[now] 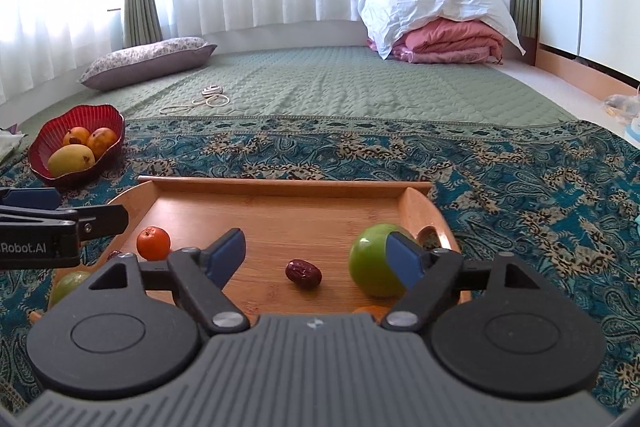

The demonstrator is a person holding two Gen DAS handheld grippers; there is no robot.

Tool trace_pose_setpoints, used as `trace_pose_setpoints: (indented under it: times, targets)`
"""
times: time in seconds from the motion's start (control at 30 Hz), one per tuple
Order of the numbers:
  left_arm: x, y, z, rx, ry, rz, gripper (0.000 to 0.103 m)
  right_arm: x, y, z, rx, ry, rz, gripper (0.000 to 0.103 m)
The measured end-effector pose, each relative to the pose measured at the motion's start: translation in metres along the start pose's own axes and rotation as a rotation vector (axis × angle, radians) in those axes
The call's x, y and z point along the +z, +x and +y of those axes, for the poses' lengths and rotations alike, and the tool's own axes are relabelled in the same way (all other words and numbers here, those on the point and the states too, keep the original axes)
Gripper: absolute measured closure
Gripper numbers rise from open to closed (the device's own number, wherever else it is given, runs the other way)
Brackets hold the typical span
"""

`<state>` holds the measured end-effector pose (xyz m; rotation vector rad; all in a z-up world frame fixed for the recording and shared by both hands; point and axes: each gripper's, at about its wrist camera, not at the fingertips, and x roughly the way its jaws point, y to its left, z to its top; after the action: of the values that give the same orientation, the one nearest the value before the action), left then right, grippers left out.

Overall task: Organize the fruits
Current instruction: 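Withdraw both open tools back from the tray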

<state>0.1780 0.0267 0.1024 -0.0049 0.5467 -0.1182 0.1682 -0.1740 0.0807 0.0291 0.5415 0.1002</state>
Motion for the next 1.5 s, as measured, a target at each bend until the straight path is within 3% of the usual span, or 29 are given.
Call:
trace_pose_setpoints:
  times: [1.2, 1.5]
  targets:
    - [-0.068, -0.075, -0.019, -0.025, 0.01, -0.099, 0.005, -0.062, -0.063, 0.014, -0.017, -0.038, -0.057, 0.014]
    - [-0.094, -0.074, -0.025, -0.013, 0.02, -0.076, 0.005, -0.091, -0.065, 0.011, -0.041, -0.029, -0.032, 0.013]
